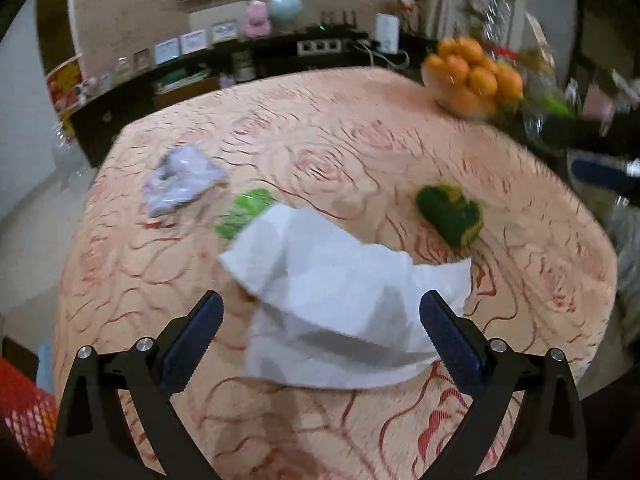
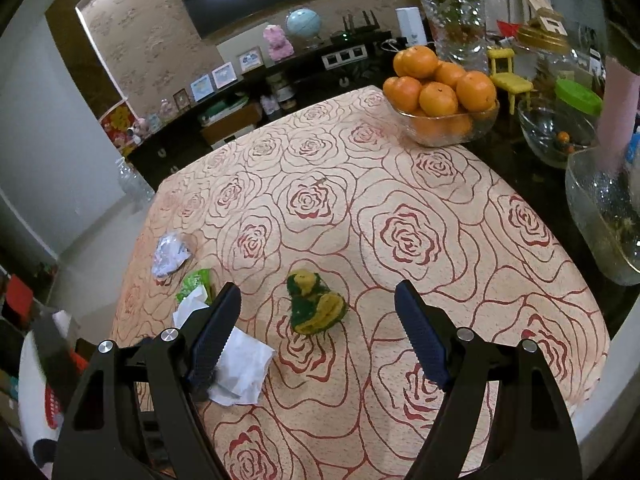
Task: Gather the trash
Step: 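Grasp the white tissue with the left gripper, then lift the tissue with the left gripper while the right grasps the green-yellow sponge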
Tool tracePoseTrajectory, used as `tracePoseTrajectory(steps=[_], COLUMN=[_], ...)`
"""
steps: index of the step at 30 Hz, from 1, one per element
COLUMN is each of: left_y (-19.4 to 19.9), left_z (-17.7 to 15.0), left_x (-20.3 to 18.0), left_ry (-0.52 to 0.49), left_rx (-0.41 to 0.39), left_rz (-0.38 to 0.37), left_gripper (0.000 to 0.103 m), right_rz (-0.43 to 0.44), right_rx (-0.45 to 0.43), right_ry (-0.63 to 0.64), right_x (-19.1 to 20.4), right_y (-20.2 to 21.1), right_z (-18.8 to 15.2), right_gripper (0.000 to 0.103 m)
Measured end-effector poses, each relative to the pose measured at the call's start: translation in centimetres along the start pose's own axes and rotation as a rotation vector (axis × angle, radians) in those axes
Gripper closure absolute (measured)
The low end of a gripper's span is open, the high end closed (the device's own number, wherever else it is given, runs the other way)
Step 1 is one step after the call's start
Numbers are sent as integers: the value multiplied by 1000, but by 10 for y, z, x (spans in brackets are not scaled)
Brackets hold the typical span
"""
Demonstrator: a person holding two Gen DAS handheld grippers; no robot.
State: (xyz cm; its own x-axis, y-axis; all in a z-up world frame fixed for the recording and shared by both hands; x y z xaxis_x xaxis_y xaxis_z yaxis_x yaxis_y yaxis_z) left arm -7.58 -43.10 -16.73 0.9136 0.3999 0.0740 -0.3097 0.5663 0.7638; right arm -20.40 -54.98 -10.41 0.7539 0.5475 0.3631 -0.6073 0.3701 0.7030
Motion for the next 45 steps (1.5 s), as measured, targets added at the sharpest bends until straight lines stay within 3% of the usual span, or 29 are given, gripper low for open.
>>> tracePoseTrajectory(steps=[3, 5, 7, 8, 9, 11, 13, 23, 35, 45], left_y=[-15, -20, -21, -20, -18, -14, -10, 34, 115, 134], left_z=[-4, -6, -8, -9, -9, -10, -13, -15, -9, -20], left_x=[-7, -9, -9, -8, -7, -3, 3, 46, 100, 133], left_ry=[-7, -10, -1, 0, 1, 7, 23, 92, 92, 192], left_rx=[21, 31, 24, 18, 13, 9, 6, -34, -118, -162], left_rz=[-3, -8, -28, -25, -27, -25, -30, 9, 88, 101], left_gripper=[10, 31, 41, 54, 59, 81, 87, 88, 88, 88], right_rz=[7, 10, 9, 8, 5, 2, 2, 16, -37, -142], right_rx=[10, 14, 15, 16, 17, 19, 23, 42, 48, 96], right_ry=[-4, -1, 1, 2, 2, 4, 7, 26, 181, 208], right_x=[0, 0, 0, -1, -1, -1, 0, 6, 25, 12], right_y=[-2, -3, -3, -4, -4, -5, -8, -32, -78, -104], right_z=[-1, -2, -2, -2, -3, -3, -4, -6, -16, -25], right_gripper=[26, 26, 26, 26, 26, 27, 27, 26, 26, 30])
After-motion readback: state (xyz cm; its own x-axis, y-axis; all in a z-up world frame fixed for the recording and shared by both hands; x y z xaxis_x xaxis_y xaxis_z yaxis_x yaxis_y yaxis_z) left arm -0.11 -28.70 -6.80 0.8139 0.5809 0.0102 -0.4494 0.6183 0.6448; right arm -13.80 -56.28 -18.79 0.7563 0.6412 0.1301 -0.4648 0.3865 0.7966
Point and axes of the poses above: each gripper's, at about its wrist camera, not at the fingertips, and y roughly against the way its jaws point, x to its left, z to its top, the point moved 6 cm from there along -y, roughly the way its jaws point, and after that the axes turned 3 degrees about -y, right-handed, at the moved point
